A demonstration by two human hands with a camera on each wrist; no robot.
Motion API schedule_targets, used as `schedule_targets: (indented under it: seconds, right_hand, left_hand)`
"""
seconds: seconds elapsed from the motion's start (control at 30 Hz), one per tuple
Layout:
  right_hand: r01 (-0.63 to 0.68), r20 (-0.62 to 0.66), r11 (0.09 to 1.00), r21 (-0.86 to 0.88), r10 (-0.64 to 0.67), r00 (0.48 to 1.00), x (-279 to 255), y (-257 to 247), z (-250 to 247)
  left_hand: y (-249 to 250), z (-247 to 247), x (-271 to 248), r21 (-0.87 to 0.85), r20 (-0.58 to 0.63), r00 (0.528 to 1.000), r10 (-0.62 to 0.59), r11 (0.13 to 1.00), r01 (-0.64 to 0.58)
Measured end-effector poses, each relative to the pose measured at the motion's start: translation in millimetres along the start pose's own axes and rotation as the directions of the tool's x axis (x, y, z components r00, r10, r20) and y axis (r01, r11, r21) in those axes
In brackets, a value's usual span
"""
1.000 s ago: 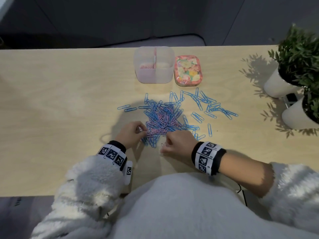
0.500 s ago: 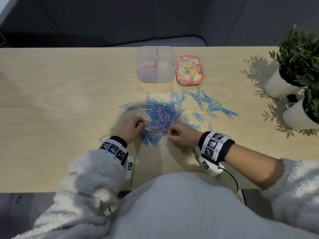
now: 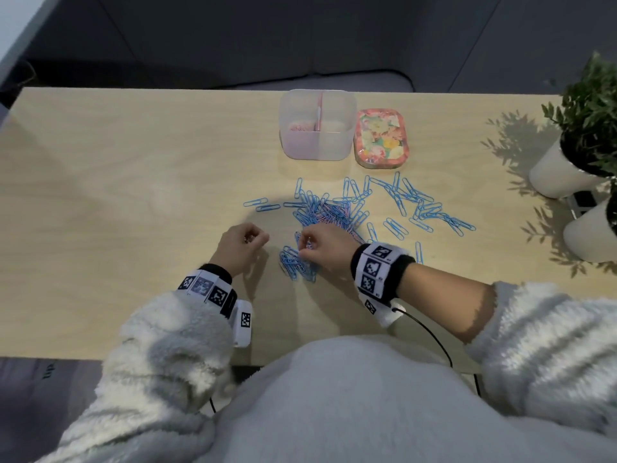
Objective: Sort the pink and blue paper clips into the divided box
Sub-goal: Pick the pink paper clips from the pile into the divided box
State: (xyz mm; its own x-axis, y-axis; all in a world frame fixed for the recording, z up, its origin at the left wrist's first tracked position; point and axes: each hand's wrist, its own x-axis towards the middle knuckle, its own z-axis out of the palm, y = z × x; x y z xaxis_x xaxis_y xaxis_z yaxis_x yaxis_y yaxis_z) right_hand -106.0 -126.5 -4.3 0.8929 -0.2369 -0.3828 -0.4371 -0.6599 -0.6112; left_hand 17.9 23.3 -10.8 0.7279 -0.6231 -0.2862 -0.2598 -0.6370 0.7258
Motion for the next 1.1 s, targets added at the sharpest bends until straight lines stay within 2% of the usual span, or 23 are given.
schedule_targets:
  seconds: [0.07, 0.13, 0.2, 0.27, 0.33, 0.37, 0.47, 0.53, 0.57, 0.63, 0.7, 0.77, 0.83, 0.9, 1.03, 1.1]
  right_hand:
    - [0.056, 0.015, 0.985, -0.166, -0.054, 0.998, 1.7, -2.7, 7.9]
    - [0.067, 0.027, 0.974, -0.216, -0.063, 0.998, 4.6, -3.2, 13.2]
    - [0.047, 0.04, 0.985, -0.163, -0.041, 0.998, 6.9, -2.1, 14.0]
    - [0.002, 0.069, 1.0, -0.015, -0.001, 0.998, 7.4, 0.5, 9.5]
    - [-0.05, 0.026, 0.992, 0.114, 0.047, 0.999, 5.4, 4.8, 2.0]
    - [-0.072, -0.025, 0.99, 0.124, 0.075, 0.997, 4.1, 7.7, -1.6]
    - [-0.092, -0.159, 0.995, -0.035, 0.085, 0.984, -1.3, 11.1, -4.4]
    - [-0.037, -0.128, 0.989, -0.143, 0.019, 0.992, -5.2, 6.1, 0.6]
    - [-0.009, -0.076, 0.983, -0.186, -0.006, 0.997, -6.6, 3.1, 4.7]
    - [0.01, 0.001, 0.972, -0.236, -0.009, 1.0, -8.1, -0.9, 13.6]
    - [-0.004, 0.0, 0.975, -0.223, 0.005, 1.0, -8.4, 0.1, 16.9]
    - [-0.031, 0.006, 0.986, -0.163, 0.032, 0.999, -8.0, 5.2, 14.5]
    - [-0.067, 0.033, 0.996, -0.065, 0.069, 0.997, -9.2, 11.7, 9.4]
    - [-0.082, 0.034, 0.996, 0.016, 0.082, 0.996, -11.2, 17.8, 2.3]
    - [-0.105, 0.004, 0.967, 0.232, 0.107, 0.994, -13.8, 25.5, -11.4]
    - [-0.099, 0.026, 0.969, 0.225, 0.096, 0.995, -14.0, 29.2, -15.8]
  left_hand:
    - [-3.5, -1.6, 0.3, 0.085, 0.041, 0.999, -0.013, 0.996, 0.01]
    - [-6.1, -1.0, -1.2, 0.08, 0.084, 0.996, -0.012, 0.997, 0.005]
    - [-6.5, 1.0, -4.1, -0.077, 0.127, 0.992, -0.016, 0.997, 0.026]
    - [-6.2, 2.2, -5.9, -0.201, 0.152, 0.988, -0.04, 0.977, 0.071]
    - [-5.9, 3.5, -5.6, -0.306, 0.182, 0.977, -0.109, 0.938, 0.162]
    - [-5.5, 4.0, -5.0, -0.356, 0.215, 0.964, -0.155, 0.907, 0.225]
    - [-1.7, 3.5, -1.9, -0.443, 0.315, 0.912, -0.262, 0.809, 0.386]
    - [2.6, 1.9, -1.7, -0.431, 0.351, 0.896, -0.272, 0.802, 0.413]
    - [3.8, 1.1, -2.2, -0.385, 0.352, 0.903, -0.246, 0.841, 0.379]
    - [3.3, 0.6, -3.8, -0.244, 0.362, 0.923, -0.132, 0.942, 0.231]
    - [0.9, 0.2, -3.8, -0.087, 0.396, 0.918, -0.019, 0.994, 0.059]
    - [-2.2, 0.2, -2.7, 0.091, 0.404, 0.913, 0.062, 0.99, -0.107]
    - [-3.9, 1.0, -2.2, 0.22, 0.373, 0.922, 0.107, 0.955, -0.2]
    - [-4.1, 1.5, -2.5, 0.287, 0.349, 0.928, 0.134, 0.927, -0.242]
    - [-8.2, 0.1, -3.2, 0.319, 0.35, 0.918, 0.187, 0.898, -0.304]
    - [-9.9, 0.0, -2.9, 0.321, 0.351, 0.915, 0.2, 0.892, -0.318]
